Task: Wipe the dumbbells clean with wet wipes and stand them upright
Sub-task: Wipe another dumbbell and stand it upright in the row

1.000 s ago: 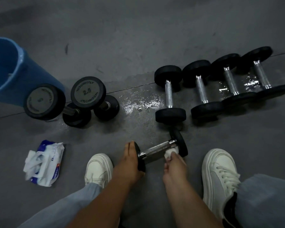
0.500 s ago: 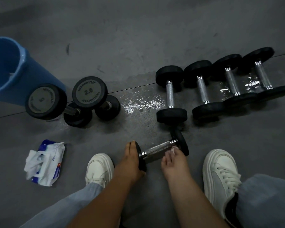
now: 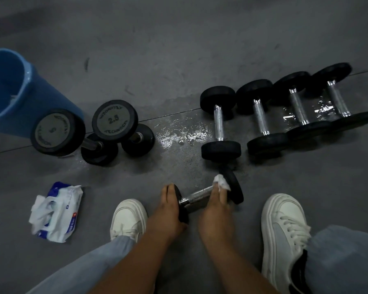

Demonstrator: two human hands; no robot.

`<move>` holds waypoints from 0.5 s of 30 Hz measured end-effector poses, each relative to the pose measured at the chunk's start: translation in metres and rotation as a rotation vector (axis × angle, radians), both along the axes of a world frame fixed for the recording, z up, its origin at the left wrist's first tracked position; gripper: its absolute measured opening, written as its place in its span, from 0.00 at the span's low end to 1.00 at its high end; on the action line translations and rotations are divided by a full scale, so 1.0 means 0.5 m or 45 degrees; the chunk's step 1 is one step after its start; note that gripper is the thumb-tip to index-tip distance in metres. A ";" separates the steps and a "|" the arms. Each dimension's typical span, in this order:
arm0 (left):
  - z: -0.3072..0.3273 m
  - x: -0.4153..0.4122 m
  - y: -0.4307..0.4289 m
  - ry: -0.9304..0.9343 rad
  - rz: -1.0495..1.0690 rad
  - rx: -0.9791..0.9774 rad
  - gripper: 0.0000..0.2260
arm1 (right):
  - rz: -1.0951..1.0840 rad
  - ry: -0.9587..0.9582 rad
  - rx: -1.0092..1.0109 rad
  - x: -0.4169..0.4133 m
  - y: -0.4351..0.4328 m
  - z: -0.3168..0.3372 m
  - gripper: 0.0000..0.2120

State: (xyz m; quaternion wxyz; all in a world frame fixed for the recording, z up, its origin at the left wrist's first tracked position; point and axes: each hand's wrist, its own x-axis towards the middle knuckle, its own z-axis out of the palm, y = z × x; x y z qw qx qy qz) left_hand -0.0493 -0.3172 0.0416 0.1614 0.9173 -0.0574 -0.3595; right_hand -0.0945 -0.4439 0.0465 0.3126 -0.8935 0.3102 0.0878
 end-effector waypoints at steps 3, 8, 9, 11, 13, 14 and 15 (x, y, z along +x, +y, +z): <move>-0.001 0.000 0.001 0.013 -0.011 0.011 0.54 | 0.114 0.203 0.056 -0.008 0.004 -0.007 0.39; 0.008 0.001 0.000 0.030 0.019 -0.003 0.55 | -0.009 0.075 0.161 0.041 -0.034 -0.010 0.34; 0.009 0.001 -0.001 0.032 0.024 -0.006 0.55 | 0.033 0.068 0.092 0.019 -0.019 -0.008 0.35; 0.012 0.001 -0.001 0.040 0.021 -0.012 0.54 | 0.103 0.031 0.006 -0.021 0.006 -0.007 0.38; 0.008 0.000 0.000 0.034 0.007 -0.004 0.53 | 0.107 0.025 0.034 -0.011 -0.003 -0.029 0.37; 0.007 0.001 0.000 0.031 0.008 0.003 0.53 | 0.059 0.044 0.100 0.005 -0.014 -0.038 0.36; 0.009 0.000 -0.001 0.034 0.011 0.011 0.53 | -0.008 0.045 0.153 0.023 -0.024 -0.036 0.34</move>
